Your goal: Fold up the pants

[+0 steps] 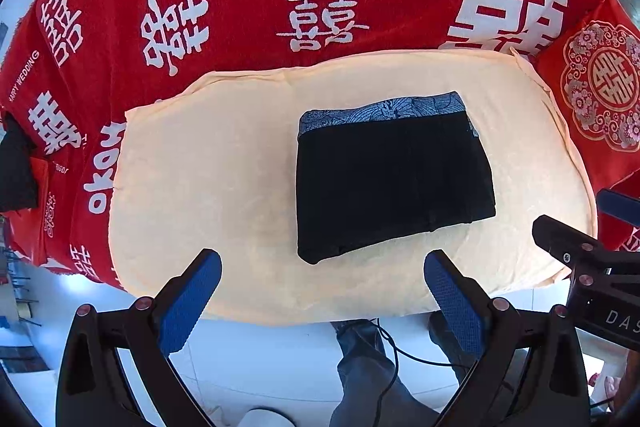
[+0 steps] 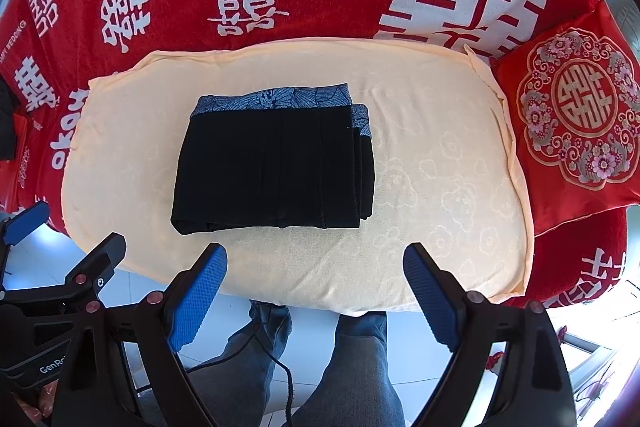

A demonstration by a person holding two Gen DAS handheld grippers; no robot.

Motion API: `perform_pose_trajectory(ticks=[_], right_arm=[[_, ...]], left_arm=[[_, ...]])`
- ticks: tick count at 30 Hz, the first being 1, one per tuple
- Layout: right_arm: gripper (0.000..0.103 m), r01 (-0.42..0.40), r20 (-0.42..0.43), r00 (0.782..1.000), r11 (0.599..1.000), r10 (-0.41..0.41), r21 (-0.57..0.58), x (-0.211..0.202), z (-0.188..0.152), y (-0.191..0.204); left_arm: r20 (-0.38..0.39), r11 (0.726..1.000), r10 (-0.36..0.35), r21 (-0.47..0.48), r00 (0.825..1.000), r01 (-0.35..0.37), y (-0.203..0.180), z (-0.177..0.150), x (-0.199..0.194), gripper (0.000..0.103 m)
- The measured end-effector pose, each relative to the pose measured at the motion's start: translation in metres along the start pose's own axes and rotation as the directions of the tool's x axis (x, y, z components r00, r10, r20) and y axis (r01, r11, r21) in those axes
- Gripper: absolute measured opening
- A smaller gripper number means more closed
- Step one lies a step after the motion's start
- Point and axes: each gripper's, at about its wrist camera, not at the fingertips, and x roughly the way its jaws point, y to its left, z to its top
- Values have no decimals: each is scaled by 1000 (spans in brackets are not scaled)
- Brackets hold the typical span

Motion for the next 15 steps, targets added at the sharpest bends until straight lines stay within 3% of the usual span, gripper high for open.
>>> perform_pose_trajectory(ticks=[15], right_arm=[[92,1,-3,1000,1000,-1,8,0,-2,1]], left_arm=[[-12,1000,-16,-25,1000,16,1,2,5,101]])
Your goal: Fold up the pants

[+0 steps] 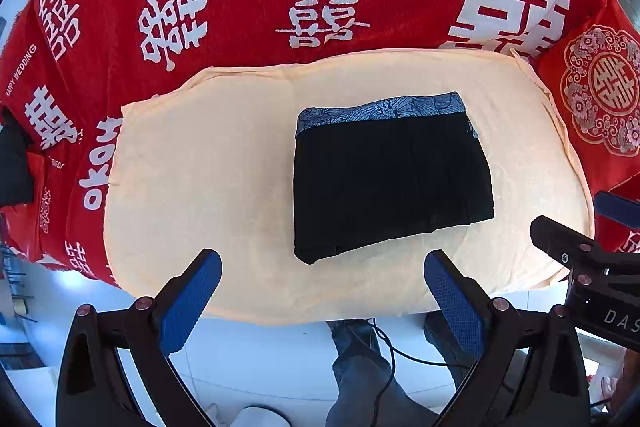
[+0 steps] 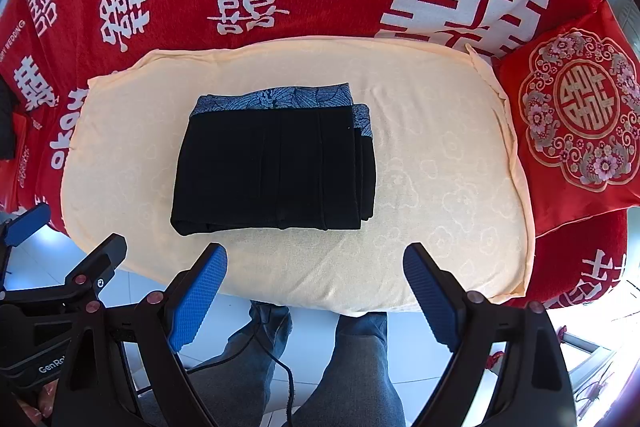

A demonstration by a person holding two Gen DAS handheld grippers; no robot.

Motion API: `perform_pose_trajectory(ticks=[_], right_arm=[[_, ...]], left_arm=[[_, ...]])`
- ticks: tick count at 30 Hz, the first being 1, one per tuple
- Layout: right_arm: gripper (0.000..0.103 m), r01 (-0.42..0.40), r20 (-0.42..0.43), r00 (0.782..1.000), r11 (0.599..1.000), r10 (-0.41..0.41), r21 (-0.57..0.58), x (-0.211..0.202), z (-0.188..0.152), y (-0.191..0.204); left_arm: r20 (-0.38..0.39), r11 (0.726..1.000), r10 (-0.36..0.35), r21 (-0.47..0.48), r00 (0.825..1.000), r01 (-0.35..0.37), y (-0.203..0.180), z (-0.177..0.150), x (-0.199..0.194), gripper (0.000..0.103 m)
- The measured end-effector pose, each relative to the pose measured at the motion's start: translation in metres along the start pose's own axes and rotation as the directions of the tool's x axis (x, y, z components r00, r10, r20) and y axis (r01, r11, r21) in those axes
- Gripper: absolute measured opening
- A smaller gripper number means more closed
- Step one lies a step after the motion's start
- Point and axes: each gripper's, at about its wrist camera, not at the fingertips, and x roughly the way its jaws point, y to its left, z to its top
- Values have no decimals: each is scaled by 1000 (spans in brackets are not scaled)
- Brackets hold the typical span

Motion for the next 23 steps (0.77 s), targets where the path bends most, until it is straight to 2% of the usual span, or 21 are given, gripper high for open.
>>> perform_pose_trajectory(ticks=[15,19,23], right_arm=[[92,1,-11,1000,1000,-1,-9,7,6,2],[92,2,-13,1000,1000,-2,-4,8,7,2],[92,1,-17,1000,1000,-1,-4,8,10,1]], left_arm=[[-11,999,-13,-34,1000,13,8,2,4,101],[7,998,-42,-48,999,42,8,2,1,101],[23,999,-30,-42,999,31,3,4,-2,101]])
